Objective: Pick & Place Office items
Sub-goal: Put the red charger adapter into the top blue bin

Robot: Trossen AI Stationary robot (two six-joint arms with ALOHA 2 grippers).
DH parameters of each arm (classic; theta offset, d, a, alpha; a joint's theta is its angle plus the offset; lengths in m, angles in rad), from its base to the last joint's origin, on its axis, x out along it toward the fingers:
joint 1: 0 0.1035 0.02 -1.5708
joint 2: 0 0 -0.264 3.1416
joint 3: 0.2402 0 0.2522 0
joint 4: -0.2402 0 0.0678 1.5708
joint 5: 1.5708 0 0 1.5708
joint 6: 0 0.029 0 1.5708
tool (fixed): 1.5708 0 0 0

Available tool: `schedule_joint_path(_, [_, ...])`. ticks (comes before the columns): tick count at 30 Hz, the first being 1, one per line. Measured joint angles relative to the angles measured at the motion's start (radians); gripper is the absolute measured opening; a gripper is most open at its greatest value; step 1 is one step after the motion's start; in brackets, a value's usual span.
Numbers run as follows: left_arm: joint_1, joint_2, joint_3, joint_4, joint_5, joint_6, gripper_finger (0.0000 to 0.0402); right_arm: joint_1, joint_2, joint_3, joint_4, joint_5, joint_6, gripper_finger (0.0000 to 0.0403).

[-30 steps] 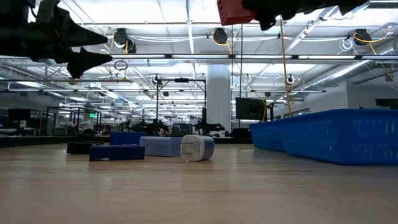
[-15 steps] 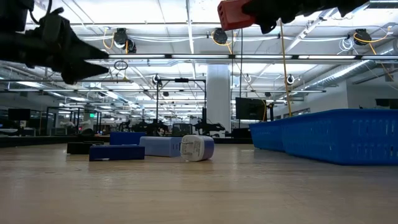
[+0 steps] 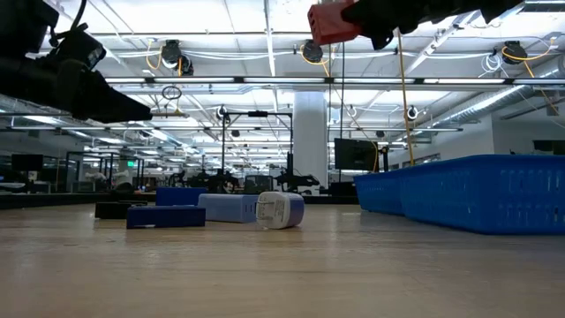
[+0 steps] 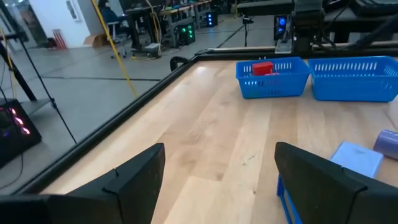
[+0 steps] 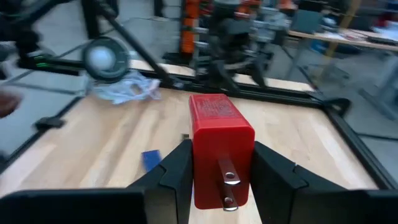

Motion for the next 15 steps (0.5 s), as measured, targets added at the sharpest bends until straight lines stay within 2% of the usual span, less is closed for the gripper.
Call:
schedule_joint_path(2, [0.000,0.000,0.000,0.000,0.000,0.001,0.0302,-0.010,0.000,0.004,-0.024,0.030,0.020,0.0115])
schedule_joint_path(5, [0.000,0.000,0.000,0.000,0.000,-0.010,0.0308,-0.033,0.000,0.044,-0.158,0.034,0.039,0.0115])
schedule_joint_path(8, [0.000,0.000,0.000,0.000,0.000,-0.007,0.0315,-0.050,0.015,0.101,-0.306,0.084,0.047,0.0115])
schedule_joint_path(15, [0.000,0.000,0.000,0.000,0.000,-0.006,0.0328,-0.096,0.090,0.276,-0.767,0.208,-0.016,0.0115])
